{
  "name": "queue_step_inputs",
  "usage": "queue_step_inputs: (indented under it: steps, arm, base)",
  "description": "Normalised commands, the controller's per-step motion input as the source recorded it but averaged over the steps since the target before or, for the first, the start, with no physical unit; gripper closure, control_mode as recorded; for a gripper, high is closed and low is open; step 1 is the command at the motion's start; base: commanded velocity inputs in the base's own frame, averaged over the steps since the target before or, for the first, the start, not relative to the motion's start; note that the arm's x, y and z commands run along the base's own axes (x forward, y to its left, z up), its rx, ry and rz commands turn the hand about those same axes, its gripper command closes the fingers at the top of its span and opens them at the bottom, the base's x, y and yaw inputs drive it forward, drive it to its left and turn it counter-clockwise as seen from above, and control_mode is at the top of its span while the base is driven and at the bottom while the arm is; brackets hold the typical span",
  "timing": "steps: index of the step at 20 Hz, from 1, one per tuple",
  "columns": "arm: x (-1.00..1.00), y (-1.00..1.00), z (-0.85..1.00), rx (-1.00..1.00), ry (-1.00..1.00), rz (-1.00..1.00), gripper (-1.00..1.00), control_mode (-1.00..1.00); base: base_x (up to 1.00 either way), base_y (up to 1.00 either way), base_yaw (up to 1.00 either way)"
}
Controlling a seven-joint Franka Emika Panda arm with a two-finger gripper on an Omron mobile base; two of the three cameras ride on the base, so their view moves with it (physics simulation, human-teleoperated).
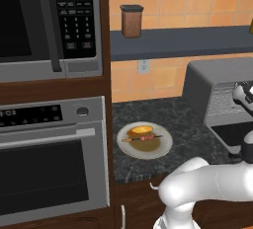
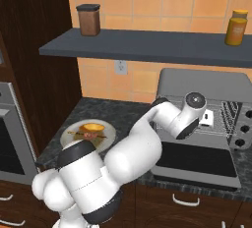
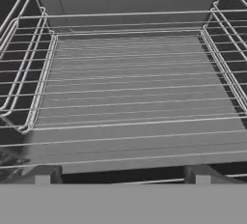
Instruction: Pick up the kebab skewer and baguette bread, and place them inside the toaster oven. Close the toaster oven door and start by setting the timer.
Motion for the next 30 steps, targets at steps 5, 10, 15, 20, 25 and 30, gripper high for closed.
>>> queue_step_inputs:
  steps: [5, 10, 15, 20, 25, 30]
  arm:
    - [-0.52, 0.00, -0.45, 0.00, 0.07, 0.00, -1.00, -1.00]
    - [-0.48, 0.00, -0.39, 0.00, 0.08, 0.00, -1.00, -1.00]
    - [-0.55, -0.03, -0.19, 0.00, 0.04, 0.00, -1.00, -1.00]
    - [-0.53, -0.04, -0.07, 0.00, 0.00, 0.00, -1.00, -1.00]
    - [-0.34, -0.01, 0.32, 0.00, -0.02, 0.00, -1.00, -1.00]
    - [-0.12, 0.43, 0.81, -0.04, -0.06, 0.00, -1.00, -1.00]
  base:
    - [0.00, 0.00, 0.00]
    - [0.00, 0.00, 0.00]
    - [0.00, 0.00, 0.00]
    - [0.00, 0.00, 0.00]
    - [0.00, 0.00, 0.00]
    - [0.00, 0.00, 0.00]
